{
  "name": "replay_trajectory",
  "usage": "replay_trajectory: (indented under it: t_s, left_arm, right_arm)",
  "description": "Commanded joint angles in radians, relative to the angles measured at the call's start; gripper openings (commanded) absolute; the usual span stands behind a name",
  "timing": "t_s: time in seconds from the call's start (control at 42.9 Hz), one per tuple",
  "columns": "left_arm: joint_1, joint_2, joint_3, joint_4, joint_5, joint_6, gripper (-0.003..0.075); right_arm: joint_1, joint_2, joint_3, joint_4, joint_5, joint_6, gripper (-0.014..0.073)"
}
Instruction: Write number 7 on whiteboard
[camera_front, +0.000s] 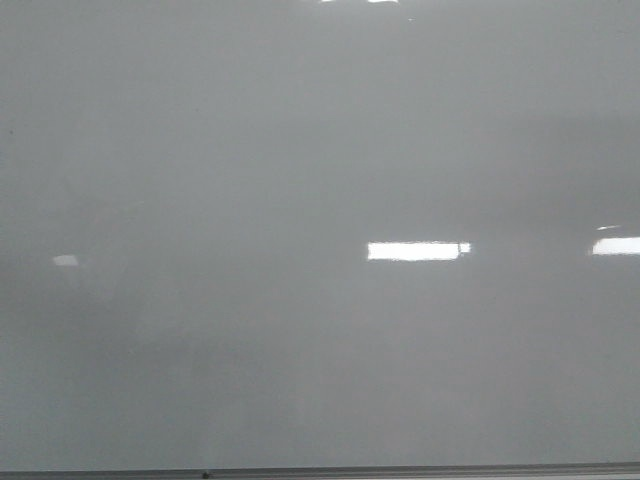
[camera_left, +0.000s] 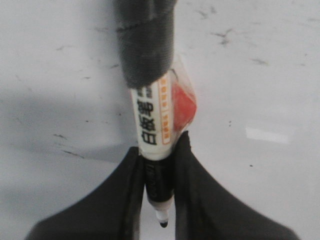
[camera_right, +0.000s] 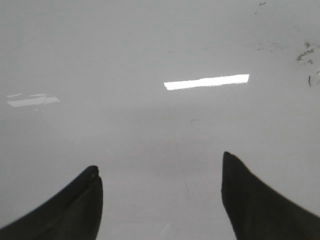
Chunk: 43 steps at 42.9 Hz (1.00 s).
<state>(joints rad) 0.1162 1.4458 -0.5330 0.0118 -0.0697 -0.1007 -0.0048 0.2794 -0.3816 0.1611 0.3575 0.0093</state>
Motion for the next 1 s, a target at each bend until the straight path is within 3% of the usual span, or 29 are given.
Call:
replay_trajectory:
  t_s: [0.0,0.116,0.303,0.605,0.745,0.978]
  left_arm:
    - [0.003,-0.046,-0.056,-0.012,0.064,-0.008,0.0027]
    - [-0.022,-0.088,-0.157,-0.028,0.35,0.005,0.0027]
    - [-0.149,-0.143,-0.342,-0.054,0.704,0.242,0.0027]
    - [-0.503,-0.332,-0.382,-0.335,0.793,0.812,0.0027]
    - [-0.671,-0.401,-0.382,-0.349,0.838,0.873,0.0027]
    - [-0.808,-0.421,-0.382,-0.328,0.92,0.882,0.0027]
  right_arm:
    - [0.001,0.018,-0.033,0.003,-0.074,-0.002,0.0526]
    - [0.001,0.018,-0.033,0.003,-0.074,-0.002,0.0526]
    - [0.001,0.018,-0.033,0.004,-0.049,-0.002,0.0526]
    - [0.014,0.067,-0.082,0.034,0.11,-0.045,0.0526]
    - [0.067,0.152,-0.15,0.148,0.212,-0.206,0.0526]
    - [0.223,0.362,-0.322,0.507,0.523,-0.691,0.0526]
